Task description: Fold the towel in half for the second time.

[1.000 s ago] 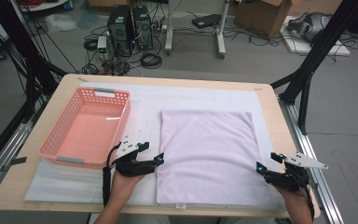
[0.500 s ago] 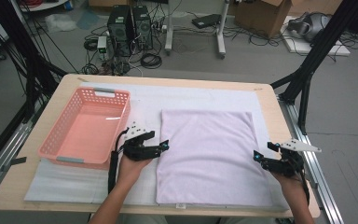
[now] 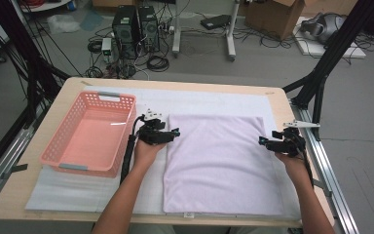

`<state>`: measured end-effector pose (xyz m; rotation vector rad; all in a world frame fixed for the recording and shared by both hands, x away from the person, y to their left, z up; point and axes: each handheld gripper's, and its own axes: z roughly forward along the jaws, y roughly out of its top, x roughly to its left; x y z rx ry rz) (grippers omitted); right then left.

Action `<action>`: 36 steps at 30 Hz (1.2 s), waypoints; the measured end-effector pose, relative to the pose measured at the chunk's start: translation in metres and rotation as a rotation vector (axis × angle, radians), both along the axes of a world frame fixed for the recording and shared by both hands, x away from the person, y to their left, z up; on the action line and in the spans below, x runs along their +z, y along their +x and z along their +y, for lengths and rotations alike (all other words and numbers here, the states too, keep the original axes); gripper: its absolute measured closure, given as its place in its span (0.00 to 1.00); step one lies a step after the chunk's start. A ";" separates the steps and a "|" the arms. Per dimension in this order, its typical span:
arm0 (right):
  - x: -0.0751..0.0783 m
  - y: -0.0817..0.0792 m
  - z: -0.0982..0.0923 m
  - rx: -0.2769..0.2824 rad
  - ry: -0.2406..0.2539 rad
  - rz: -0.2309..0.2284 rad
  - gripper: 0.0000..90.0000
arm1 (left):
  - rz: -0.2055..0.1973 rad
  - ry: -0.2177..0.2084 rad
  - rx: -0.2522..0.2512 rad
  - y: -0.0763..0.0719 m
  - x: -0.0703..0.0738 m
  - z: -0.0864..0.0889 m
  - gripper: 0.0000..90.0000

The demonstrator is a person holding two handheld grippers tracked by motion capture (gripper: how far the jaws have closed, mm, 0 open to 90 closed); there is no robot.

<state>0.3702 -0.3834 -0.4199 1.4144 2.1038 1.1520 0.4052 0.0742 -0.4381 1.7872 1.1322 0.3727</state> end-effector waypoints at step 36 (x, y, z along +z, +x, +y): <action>-0.004 0.047 -0.002 -0.152 0.044 -0.004 0.96 | 0.006 -0.079 0.140 0.030 0.011 0.010 0.96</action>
